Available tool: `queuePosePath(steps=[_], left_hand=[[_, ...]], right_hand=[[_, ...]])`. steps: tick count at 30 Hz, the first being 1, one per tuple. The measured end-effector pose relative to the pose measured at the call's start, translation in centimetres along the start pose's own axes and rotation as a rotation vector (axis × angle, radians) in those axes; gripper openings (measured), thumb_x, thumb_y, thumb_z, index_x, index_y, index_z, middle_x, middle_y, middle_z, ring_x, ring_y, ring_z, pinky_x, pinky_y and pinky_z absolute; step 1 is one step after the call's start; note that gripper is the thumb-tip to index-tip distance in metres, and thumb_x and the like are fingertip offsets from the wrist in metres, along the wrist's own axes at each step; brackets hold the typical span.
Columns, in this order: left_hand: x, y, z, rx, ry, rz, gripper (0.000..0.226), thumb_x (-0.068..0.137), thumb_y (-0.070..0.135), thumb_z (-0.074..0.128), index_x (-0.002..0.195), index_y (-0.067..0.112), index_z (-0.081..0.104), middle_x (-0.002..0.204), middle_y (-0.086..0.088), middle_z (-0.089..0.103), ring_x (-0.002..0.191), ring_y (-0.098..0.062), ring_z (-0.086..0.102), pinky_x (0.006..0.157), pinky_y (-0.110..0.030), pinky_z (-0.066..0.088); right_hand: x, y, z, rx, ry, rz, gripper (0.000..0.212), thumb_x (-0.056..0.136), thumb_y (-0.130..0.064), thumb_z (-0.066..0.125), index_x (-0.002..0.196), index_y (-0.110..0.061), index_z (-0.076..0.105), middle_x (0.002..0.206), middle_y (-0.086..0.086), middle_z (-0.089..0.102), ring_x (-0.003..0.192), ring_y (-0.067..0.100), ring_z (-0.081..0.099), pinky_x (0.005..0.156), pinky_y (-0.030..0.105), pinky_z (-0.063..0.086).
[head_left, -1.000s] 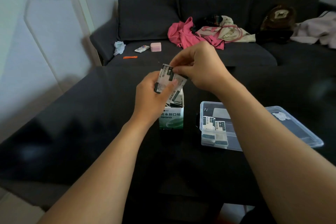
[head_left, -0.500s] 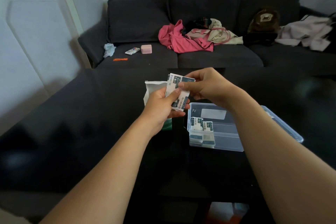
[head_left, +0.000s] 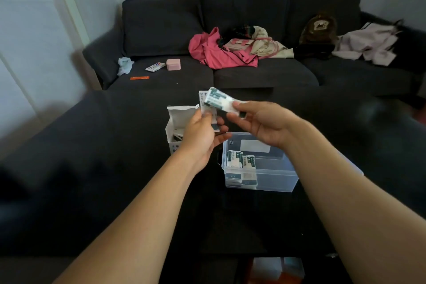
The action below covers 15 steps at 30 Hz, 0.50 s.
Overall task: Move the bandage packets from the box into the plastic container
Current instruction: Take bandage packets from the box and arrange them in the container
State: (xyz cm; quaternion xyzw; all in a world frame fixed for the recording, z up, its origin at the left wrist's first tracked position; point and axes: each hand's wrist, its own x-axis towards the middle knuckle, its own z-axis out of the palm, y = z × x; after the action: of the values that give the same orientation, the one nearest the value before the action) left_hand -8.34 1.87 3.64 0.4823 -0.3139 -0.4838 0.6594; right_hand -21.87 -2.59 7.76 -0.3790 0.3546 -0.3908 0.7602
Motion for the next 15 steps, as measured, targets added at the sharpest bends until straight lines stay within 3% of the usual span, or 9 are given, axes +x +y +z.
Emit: queuePosePath(steps=[3,5,9,12,15], left_hand=[[0.0,-0.4,0.9,-0.007,0.001,0.029,0.035,0.111,0.032,0.033,0.114,0.018,0.064,0.087,-0.001,0.072,0.063,-0.009,0.066,0.057,-0.026,0.055],[0.0,-0.5,1.3,-0.013,0.008,0.035,0.052,0.108,0.049,0.03,0.116,0.013,0.066,0.081,-0.002,0.072,0.055,-0.007,0.065,0.062,-0.032,0.058],[0.3,-0.9,2.0,0.002,0.041,0.078,0.06,0.105,0.058,0.03,0.129,0.013,0.062,0.096,-0.008,0.074,0.071,-0.014,0.072,0.073,-0.038,0.062],[0.7,-0.9,2.1,-0.023,0.079,0.074,0.067,0.101,0.065,0.028,0.119,0.014,0.067,0.093,-0.007,0.074,0.067,-0.014,0.072,0.07,-0.036,0.06],[0.8,-0.7,2.1,0.011,0.075,0.104,0.066,0.098,0.069,0.028,0.106,0.017,0.067,0.09,-0.005,0.075,0.077,-0.016,0.074,0.077,-0.039,0.061]], right_hand=[[0.0,1.3,1.2,-0.057,0.02,-0.012,0.021,0.096,-0.004,0.064,0.111,0.01,0.068,0.091,0.016,0.071,0.073,0.017,0.069,0.062,0.02,0.061],[0.2,1.5,1.4,-0.216,0.082,-0.084,0.024,0.095,-0.012,0.068,0.11,0.007,0.07,0.085,0.013,0.07,0.063,0.013,0.064,0.056,0.019,0.058],[0.7,1.8,0.9,-0.393,0.168,-0.152,0.028,0.093,-0.02,0.072,0.105,0.006,0.073,0.074,0.007,0.064,0.058,0.011,0.053,0.053,0.021,0.046],[0.9,2.3,0.9,-0.363,0.19,-0.12,0.022,0.092,-0.02,0.073,0.097,0.001,0.075,0.071,0.005,0.063,0.058,0.01,0.05,0.055,0.022,0.045],[1.1,2.9,1.3,-0.302,0.196,-0.136,0.017,0.092,-0.019,0.073,0.09,-0.003,0.075,0.072,0.006,0.067,0.06,0.012,0.053,0.053,0.021,0.047]])
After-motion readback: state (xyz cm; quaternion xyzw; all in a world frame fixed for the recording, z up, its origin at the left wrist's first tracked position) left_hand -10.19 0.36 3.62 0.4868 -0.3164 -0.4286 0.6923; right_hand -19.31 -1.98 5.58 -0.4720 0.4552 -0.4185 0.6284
